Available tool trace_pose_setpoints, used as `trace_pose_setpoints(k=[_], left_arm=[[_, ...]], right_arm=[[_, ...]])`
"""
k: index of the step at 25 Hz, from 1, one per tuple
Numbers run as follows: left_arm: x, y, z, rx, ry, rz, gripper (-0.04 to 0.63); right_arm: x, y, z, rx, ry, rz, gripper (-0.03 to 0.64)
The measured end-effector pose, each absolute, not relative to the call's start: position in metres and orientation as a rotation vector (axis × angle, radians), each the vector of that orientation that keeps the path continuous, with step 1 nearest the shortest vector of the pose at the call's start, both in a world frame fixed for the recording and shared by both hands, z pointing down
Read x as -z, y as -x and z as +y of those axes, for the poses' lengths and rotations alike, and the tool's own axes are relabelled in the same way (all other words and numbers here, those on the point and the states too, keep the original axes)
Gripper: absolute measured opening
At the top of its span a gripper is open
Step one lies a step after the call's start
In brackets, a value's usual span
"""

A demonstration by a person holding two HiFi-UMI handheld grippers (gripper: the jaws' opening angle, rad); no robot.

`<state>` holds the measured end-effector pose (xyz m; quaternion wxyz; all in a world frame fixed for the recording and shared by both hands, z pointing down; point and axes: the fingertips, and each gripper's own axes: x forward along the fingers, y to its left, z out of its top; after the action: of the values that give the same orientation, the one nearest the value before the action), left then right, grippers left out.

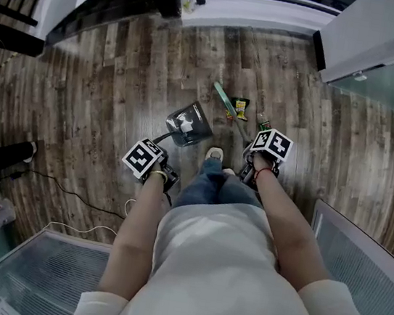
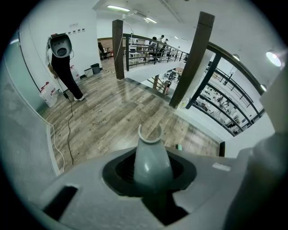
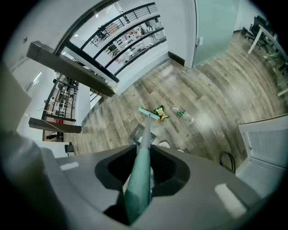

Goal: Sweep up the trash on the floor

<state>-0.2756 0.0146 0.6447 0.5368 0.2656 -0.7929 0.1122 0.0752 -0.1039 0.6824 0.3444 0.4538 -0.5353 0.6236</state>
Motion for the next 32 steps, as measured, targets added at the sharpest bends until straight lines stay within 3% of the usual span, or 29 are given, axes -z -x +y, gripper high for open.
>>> trace_pose_setpoints(k=[32], left_arm=[[-0.650,0.291,-0.010,-0.296,-0.707,-1.853,0.103]], right_arm=[[-0.696,-0.019,-0.053,-1.884,-1.095,-1.229,0.101]])
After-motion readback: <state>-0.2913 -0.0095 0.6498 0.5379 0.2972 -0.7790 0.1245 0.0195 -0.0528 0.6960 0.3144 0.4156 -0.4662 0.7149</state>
